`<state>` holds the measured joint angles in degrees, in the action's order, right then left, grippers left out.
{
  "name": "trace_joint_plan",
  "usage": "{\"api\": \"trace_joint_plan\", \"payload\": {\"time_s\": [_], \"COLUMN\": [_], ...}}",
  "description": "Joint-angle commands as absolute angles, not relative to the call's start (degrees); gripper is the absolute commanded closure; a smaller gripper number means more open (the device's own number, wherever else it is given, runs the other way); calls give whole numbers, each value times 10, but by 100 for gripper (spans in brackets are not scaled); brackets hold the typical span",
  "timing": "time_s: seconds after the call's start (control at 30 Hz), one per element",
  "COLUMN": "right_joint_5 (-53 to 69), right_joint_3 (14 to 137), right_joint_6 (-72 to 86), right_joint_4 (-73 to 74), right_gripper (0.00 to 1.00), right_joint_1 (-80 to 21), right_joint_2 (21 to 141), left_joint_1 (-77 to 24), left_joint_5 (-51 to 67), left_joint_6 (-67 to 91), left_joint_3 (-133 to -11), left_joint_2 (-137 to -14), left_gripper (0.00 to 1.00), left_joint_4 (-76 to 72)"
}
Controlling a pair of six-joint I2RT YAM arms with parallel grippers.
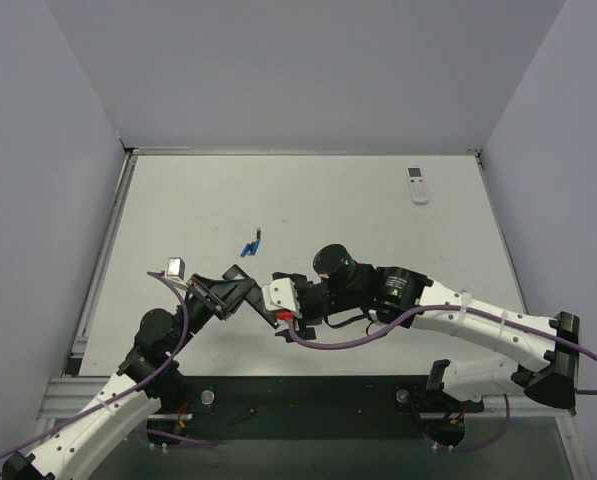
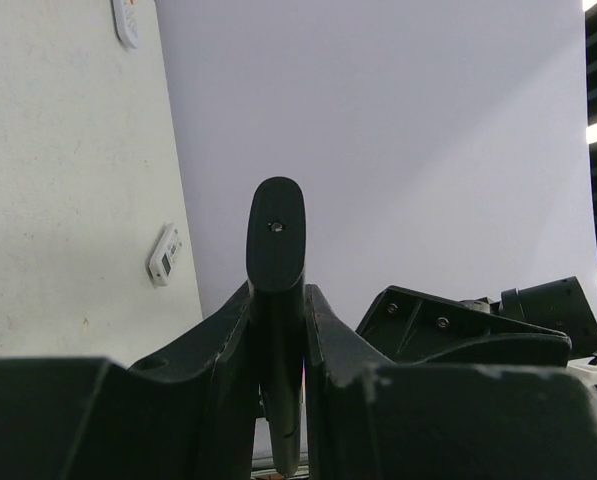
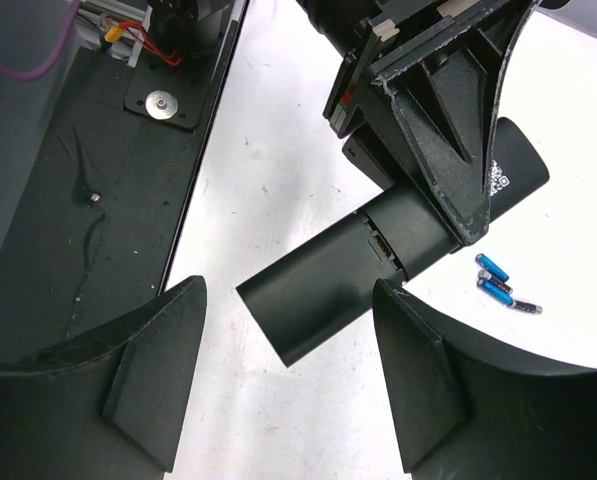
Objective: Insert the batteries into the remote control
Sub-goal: Load the battery cover into the remote control.
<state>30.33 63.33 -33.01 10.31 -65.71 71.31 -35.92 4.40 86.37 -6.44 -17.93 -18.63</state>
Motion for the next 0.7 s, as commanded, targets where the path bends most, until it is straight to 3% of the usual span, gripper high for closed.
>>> {"api": "trace_joint_plan", "payload": {"time_s": [0.0,0.2,0.4,0.67], "right_joint_5": [326,310,298,273], "right_joint_3": [658,657,670,682], "right_joint_6": [-330,-383,-410,-432], "right_joint_4": [136,168,196,197], "right_gripper": [37,39,48,53], "right_joint_1": [-664,-671,-671,-687], "right_joint_2": [682,672,693,710], "left_joint_1": [-361,-361,-361,-361], "left_joint_5": [52,62,75,87], "left_joint_6": [869,867,863,854], "left_joint_3": [-65,-66,-70,-79], "left_joint_2": [-178,-180,-186,-204], "left_gripper": [100,100,100,100], "left_joint_4": [-236,-236,-230,-230]}}
